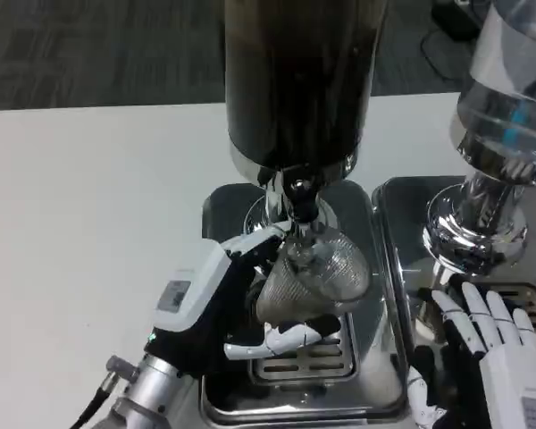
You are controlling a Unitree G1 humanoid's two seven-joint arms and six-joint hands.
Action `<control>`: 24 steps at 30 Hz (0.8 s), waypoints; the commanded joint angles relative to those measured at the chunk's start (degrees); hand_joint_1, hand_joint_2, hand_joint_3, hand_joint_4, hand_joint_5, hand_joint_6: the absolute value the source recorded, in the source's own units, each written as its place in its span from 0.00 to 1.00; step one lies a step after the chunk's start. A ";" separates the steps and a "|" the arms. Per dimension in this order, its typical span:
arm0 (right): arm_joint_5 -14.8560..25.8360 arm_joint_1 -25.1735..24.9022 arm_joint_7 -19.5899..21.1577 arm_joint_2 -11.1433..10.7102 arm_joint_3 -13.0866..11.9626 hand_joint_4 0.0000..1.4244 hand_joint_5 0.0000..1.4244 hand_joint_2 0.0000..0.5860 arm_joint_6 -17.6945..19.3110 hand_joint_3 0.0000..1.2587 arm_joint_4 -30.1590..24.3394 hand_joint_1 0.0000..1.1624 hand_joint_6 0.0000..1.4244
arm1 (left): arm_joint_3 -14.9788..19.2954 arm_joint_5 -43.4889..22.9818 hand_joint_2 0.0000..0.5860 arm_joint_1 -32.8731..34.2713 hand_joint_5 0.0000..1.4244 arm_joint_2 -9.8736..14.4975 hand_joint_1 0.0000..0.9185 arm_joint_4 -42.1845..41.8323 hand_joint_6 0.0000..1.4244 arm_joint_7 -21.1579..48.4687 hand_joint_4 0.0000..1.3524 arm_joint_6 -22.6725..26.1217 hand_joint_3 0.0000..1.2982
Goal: Grasp the cup under the faucet to collect the drink, then remove the cup.
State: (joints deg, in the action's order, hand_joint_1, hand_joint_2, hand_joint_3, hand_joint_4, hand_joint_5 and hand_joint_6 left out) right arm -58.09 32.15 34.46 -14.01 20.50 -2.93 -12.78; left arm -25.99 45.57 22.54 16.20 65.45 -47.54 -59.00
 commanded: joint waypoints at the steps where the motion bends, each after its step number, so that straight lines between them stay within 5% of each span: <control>1: 0.19 0.01 -0.49 0.13 -0.46 0.06 0.05 0.95 -0.21 0.18 -0.39 0.32 0.04 | -1.06 0.14 0.32 1.00 0.40 -0.46 0.50 1.26 0.32 -1.12 0.26 1.03 0.25; 9: 0.51 -0.65 -1.06 0.04 -0.37 0.06 0.05 0.95 0.13 0.18 -0.05 0.32 0.04 | -4.36 2.67 0.30 0.19 0.39 1.56 0.47 0.58 0.28 -4.09 0.24 3.06 0.24; 24: 2.06 -1.96 -1.90 -1.16 -0.70 0.06 0.06 0.95 1.14 0.18 0.65 0.32 0.04 | -5.55 3.62 0.16 -1.92 0.29 4.54 0.36 -3.21 0.18 -7.83 0.12 6.00 0.15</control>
State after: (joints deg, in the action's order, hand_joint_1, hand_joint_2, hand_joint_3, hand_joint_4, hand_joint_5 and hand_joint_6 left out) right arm -56.43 30.40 32.90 -14.63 20.26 -2.63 -12.63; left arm -30.74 48.20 21.49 20.04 63.04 -54.27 -53.25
